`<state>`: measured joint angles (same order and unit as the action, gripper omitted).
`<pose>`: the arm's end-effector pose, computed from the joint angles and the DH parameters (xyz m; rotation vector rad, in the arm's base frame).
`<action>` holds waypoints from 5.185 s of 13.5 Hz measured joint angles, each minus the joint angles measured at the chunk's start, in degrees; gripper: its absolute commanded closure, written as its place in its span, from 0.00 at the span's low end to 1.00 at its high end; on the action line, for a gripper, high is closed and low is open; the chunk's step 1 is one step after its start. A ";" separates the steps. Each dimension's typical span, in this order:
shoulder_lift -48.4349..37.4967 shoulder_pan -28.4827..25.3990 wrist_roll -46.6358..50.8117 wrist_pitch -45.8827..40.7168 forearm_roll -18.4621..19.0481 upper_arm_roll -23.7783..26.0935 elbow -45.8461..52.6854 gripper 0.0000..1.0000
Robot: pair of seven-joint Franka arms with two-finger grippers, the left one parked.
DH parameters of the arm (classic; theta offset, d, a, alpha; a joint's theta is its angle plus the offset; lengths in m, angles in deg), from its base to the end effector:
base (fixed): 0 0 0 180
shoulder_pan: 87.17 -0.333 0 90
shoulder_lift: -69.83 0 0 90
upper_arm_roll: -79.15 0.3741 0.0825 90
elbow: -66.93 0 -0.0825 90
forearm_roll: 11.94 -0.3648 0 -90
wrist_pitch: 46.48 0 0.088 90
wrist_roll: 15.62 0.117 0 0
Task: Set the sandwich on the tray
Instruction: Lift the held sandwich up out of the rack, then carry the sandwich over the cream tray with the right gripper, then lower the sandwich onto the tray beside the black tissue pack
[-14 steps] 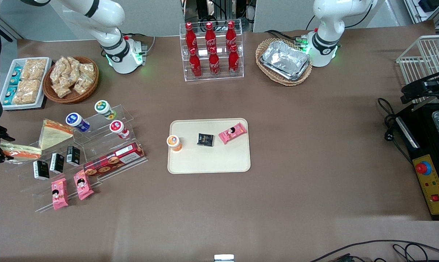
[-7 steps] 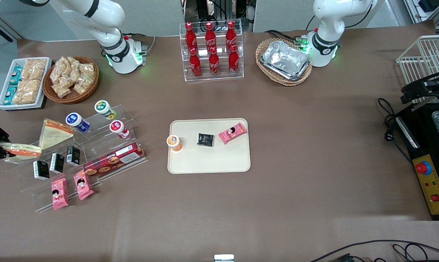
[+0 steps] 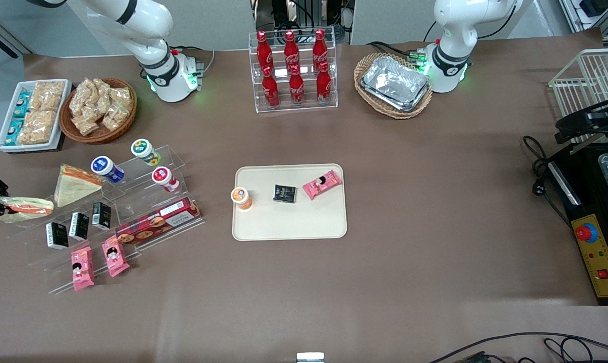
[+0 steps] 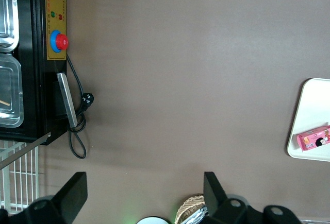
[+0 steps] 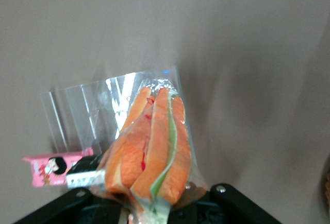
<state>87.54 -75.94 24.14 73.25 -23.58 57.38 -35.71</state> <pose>0.5503 -0.3157 0.4454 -2.3996 1.9257 -0.0173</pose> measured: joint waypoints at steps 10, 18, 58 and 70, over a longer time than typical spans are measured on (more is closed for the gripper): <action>-1.93 -3.37 11.43 -21.72 -0.01 0.74 14.65 0.73; -4.03 -22.65 42.30 -24.59 1.13 1.25 17.69 0.72; 26.73 -67.52 89.82 8.98 3.00 1.46 17.31 0.72; 28.16 -69.85 92.96 10.12 4.07 0.65 17.17 0.00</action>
<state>115.70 -145.79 117.10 83.37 -19.52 58.03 -18.54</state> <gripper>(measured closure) 0.000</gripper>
